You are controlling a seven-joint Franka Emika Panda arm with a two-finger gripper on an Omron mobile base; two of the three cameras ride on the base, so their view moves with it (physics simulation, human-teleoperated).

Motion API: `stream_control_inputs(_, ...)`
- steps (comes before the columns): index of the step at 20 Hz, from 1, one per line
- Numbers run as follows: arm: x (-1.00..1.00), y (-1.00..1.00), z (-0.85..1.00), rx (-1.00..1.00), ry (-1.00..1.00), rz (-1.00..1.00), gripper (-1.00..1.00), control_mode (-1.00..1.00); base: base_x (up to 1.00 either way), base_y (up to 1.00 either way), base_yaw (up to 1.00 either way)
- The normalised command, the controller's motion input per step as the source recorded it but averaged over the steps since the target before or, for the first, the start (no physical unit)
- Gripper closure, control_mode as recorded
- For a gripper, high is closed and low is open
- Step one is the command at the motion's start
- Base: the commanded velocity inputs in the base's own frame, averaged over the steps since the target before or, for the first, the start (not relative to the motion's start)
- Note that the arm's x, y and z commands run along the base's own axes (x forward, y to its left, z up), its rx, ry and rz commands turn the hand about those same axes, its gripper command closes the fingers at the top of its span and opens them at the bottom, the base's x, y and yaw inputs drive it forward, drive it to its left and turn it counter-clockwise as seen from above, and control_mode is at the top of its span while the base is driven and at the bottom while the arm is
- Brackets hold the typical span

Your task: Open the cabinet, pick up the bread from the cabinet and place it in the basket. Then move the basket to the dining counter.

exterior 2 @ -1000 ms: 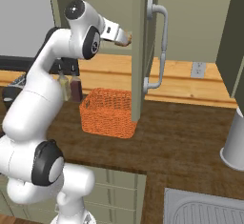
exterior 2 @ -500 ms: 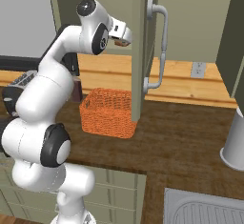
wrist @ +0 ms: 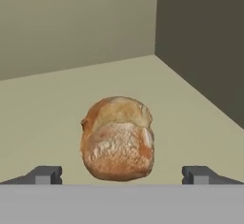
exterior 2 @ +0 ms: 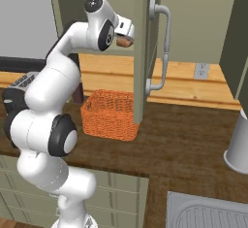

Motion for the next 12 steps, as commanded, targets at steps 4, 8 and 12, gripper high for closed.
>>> stream_control_inputs(4,0.13,-0.03,0.00,0.00,0.00,-0.01,-1.00,-1.00,0.00,0.00,0.00)
stream_control_inputs(8,0.14,0.00,-0.01,0.00,0.00,-0.02,-1.00,-1.00,0.00,0.00,0.00)
stream_control_inputs(12,0.17,0.00,-0.10,0.00,0.00,-0.01,-1.00,-1.00,0.00,0.00,0.00)
